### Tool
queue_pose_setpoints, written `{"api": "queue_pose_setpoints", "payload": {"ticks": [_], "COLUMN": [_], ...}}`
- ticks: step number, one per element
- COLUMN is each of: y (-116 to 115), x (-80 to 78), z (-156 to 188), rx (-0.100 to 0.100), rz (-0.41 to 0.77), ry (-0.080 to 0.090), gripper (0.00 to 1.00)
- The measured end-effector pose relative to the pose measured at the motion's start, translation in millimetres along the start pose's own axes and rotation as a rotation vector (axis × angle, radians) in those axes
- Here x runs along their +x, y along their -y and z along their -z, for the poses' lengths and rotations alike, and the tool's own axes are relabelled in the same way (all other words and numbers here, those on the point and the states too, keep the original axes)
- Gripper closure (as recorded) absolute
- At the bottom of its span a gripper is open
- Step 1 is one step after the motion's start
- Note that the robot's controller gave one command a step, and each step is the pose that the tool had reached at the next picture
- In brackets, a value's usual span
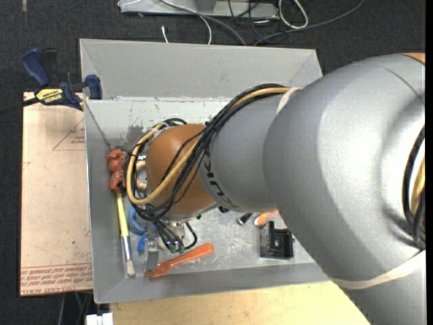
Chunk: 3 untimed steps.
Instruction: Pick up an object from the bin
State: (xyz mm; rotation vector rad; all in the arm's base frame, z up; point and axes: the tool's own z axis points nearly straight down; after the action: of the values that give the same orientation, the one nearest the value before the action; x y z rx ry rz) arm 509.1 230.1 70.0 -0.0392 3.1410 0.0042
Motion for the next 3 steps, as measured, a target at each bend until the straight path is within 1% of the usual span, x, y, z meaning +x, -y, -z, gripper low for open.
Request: {"api": "queue_pose_setpoints", "payload": {"ticks": [1,2,3], "y": [15.0,3.3,3.4], "x": [-22.5,1.8,1.9], "z": [-0.3,-3.7,-3.4], "rx": [-0.004,0.005,0.005], "rz": [-0.052,-0.013,-0.013], "ry": [0.007,-0.036,-0.036], "gripper": [0.0,1.0,1.0]}}
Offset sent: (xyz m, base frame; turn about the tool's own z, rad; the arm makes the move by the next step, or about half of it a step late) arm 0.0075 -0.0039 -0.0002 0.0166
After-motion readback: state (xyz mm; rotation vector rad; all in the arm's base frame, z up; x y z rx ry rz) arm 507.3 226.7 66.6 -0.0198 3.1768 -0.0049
